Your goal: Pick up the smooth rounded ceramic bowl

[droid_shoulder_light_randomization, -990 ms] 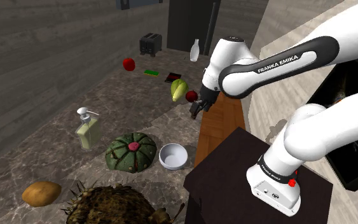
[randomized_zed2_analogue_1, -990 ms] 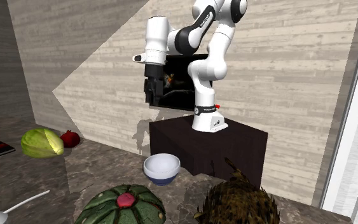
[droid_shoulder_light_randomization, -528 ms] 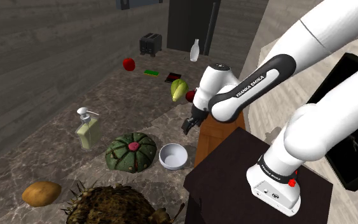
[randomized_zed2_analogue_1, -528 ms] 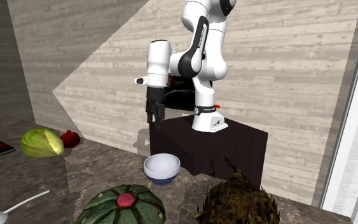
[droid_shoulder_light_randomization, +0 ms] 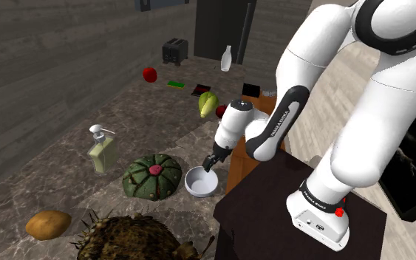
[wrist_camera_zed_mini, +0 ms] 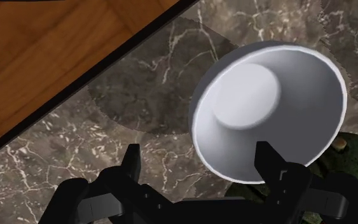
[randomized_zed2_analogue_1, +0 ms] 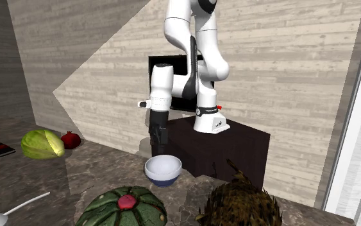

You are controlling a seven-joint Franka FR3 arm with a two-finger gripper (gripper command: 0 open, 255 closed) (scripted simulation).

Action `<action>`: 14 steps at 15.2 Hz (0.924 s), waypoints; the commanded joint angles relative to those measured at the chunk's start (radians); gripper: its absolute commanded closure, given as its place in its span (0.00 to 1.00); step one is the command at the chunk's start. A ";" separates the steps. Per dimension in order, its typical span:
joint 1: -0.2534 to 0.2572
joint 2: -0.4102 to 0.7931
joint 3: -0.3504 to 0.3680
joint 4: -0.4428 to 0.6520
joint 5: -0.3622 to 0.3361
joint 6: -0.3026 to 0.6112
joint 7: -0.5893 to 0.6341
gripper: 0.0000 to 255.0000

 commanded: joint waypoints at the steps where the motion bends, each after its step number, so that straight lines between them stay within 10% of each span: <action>1: 0.090 0.057 -0.114 0.022 -0.134 0.040 0.106 0.00; 7: 0.283 0.160 -0.319 0.057 -0.221 0.123 0.195 0.00; 8: 0.285 0.161 -0.321 0.057 -0.222 0.124 0.195 1.00; 14: 0.287 0.161 -0.322 0.056 -0.222 0.125 0.196 1.00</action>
